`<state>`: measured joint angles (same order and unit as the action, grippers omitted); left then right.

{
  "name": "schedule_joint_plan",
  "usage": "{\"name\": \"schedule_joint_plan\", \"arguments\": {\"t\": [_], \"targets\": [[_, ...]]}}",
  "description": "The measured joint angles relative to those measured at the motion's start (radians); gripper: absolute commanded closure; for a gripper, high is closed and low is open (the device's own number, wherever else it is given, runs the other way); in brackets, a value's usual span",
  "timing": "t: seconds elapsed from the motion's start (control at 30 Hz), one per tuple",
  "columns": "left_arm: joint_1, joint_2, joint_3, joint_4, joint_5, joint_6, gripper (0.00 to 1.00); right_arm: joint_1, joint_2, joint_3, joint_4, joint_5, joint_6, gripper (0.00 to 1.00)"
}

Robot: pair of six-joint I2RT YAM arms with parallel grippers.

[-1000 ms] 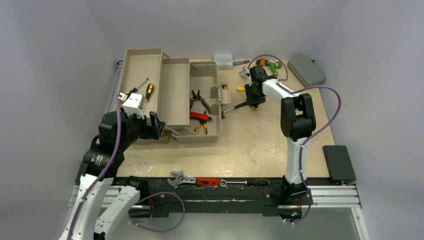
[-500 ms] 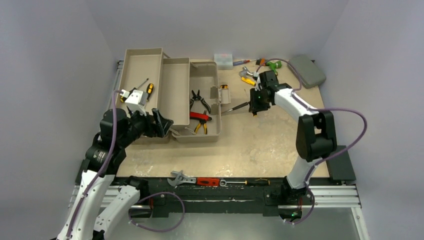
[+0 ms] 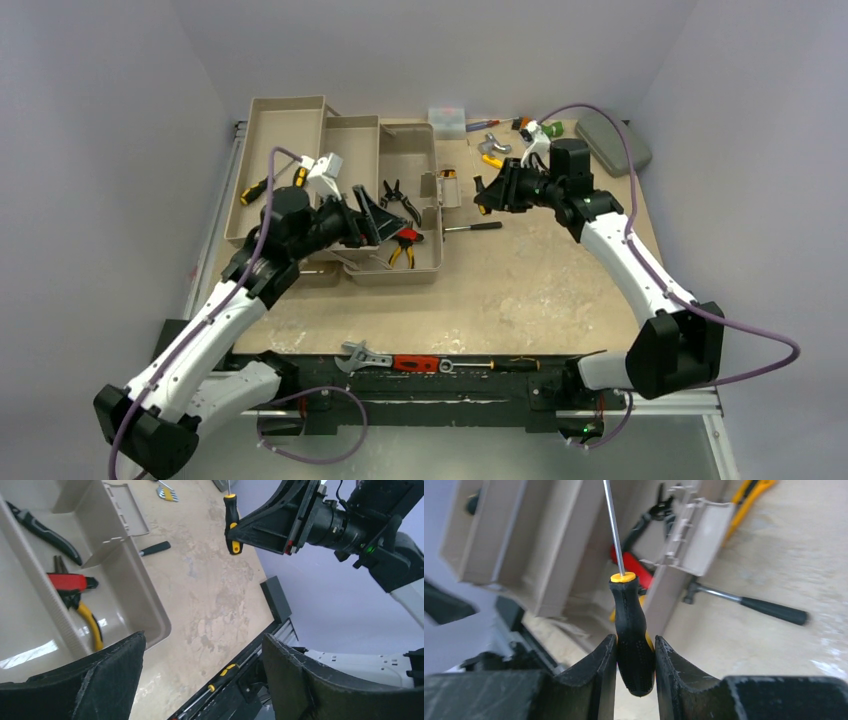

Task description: Pack the tool kit

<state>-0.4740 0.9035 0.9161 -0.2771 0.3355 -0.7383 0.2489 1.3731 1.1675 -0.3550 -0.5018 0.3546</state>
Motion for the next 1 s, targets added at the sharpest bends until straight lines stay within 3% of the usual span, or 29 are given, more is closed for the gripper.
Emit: {"name": "schedule_joint_plan", "arguments": {"t": [0.17, 0.4, 0.5, 0.63, 1.0], "targets": [[-0.076, 0.124, 0.014, 0.145, -0.018, -0.063, 0.19, 0.035, -0.043, -0.080, 0.144, -0.138, 0.118, 1.00], [-0.144, 0.265, 0.083, 0.262, -0.055, -0.082, 0.26, 0.137, -0.047, -0.100, 0.245, -0.206, 0.209, 1.00], [-0.150, 0.293, 0.101, 0.292, -0.067, -0.086, 0.33, 0.181, -0.049, -0.100, 0.287, -0.220, 0.240, 1.00], [-0.150, 0.308, 0.104, 0.313, -0.082, -0.092, 0.50, 0.210, -0.053, -0.103, 0.339, -0.228, 0.280, 1.00], [-0.150, 0.312, 0.106, 0.324, -0.093, -0.090, 0.71, 0.227, -0.053, -0.108, 0.381, -0.230, 0.314, 1.00]]}}
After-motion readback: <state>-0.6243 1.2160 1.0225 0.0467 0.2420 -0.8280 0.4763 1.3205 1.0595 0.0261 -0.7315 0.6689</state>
